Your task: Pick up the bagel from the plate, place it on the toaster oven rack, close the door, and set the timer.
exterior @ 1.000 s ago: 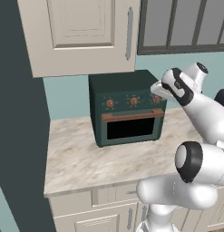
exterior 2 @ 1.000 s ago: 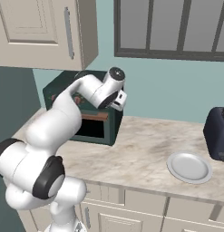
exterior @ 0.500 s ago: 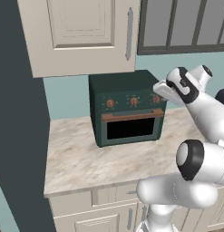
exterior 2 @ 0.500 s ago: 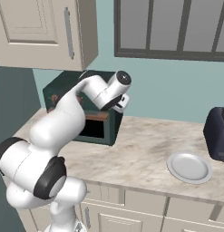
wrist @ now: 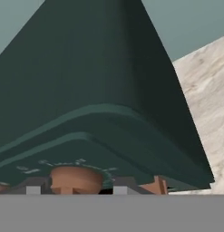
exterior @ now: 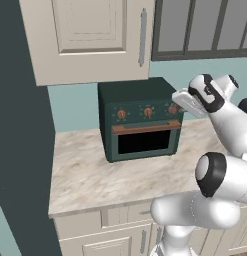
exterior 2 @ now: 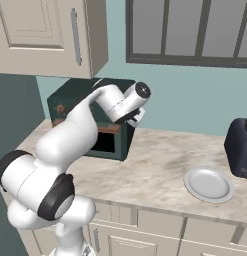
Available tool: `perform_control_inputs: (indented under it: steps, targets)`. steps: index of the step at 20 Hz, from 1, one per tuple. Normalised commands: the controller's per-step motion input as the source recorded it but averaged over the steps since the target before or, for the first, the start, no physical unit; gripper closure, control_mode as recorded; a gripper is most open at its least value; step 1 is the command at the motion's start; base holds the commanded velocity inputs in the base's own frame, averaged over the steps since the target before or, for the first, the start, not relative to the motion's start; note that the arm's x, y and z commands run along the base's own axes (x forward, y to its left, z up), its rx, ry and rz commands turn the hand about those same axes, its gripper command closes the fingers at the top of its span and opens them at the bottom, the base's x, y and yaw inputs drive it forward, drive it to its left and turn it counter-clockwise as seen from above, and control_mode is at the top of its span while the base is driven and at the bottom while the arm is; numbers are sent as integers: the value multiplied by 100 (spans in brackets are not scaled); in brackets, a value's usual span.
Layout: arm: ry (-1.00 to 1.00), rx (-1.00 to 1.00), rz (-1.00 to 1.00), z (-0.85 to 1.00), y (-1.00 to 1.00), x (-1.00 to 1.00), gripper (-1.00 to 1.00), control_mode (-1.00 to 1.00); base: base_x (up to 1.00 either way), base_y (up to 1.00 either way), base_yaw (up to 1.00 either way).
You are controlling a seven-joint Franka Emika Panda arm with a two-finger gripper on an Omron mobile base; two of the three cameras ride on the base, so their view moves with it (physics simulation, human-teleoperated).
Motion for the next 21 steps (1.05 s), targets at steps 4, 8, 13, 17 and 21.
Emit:
perform_control_inputs:
  steps: [4,8,13,17,21]
  targets:
    - [0,2,1,-100,-99,-36,100,-100,0,0,0]
    - [1,1,0,-100,-93,-38,100,-100,0,0,0]
    - [2,0,1,-100,-80,-48,100,-100,0,0,0]
    - [1,0,1,-100,-59,-46,100,-100,0,0,0]
    - [0,0,0,-53,-32,-35,100,-100,0,0,0]
